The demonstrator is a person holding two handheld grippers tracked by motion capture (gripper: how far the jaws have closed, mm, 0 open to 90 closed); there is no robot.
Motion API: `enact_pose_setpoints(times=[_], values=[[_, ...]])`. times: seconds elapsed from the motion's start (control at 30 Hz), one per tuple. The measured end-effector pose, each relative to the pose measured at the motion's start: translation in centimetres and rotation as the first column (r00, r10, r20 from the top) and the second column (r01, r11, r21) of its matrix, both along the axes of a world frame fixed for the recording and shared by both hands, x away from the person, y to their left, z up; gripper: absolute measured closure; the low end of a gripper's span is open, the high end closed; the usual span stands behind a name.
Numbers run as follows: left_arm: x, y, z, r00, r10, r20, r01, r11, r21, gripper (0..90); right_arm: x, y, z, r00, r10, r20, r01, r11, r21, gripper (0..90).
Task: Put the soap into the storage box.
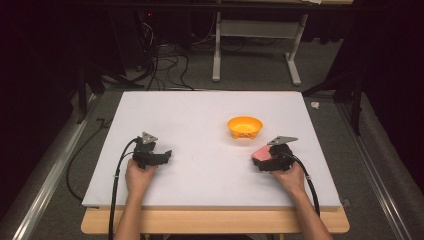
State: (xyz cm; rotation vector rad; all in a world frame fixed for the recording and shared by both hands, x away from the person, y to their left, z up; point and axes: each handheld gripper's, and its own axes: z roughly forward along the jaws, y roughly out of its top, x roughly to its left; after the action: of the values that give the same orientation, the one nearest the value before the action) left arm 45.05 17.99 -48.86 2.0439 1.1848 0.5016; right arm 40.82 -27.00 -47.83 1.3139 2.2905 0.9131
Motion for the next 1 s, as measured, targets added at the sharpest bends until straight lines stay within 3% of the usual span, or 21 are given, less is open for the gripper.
enact_pose_setpoints(times=[0.7, 1.0], values=[[0.0, 0.0, 0.0, 1.0, 0.001, 0.0, -0.001, 1.0, 0.002, 20.3, -1.1, -0.5, 1.4, 0.9991, -0.04, 0.013, 0.04, 0.997, 0.059, 13.6], [0.0, 0.0, 0.0, 1.0, 0.002, 0.0, -0.002, 1.0, 0.001, 20.3, -1.5, -0.4, 3.1, 0.9985, -0.04, 0.037, 0.037, 0.997, 0.071, 13.7]])
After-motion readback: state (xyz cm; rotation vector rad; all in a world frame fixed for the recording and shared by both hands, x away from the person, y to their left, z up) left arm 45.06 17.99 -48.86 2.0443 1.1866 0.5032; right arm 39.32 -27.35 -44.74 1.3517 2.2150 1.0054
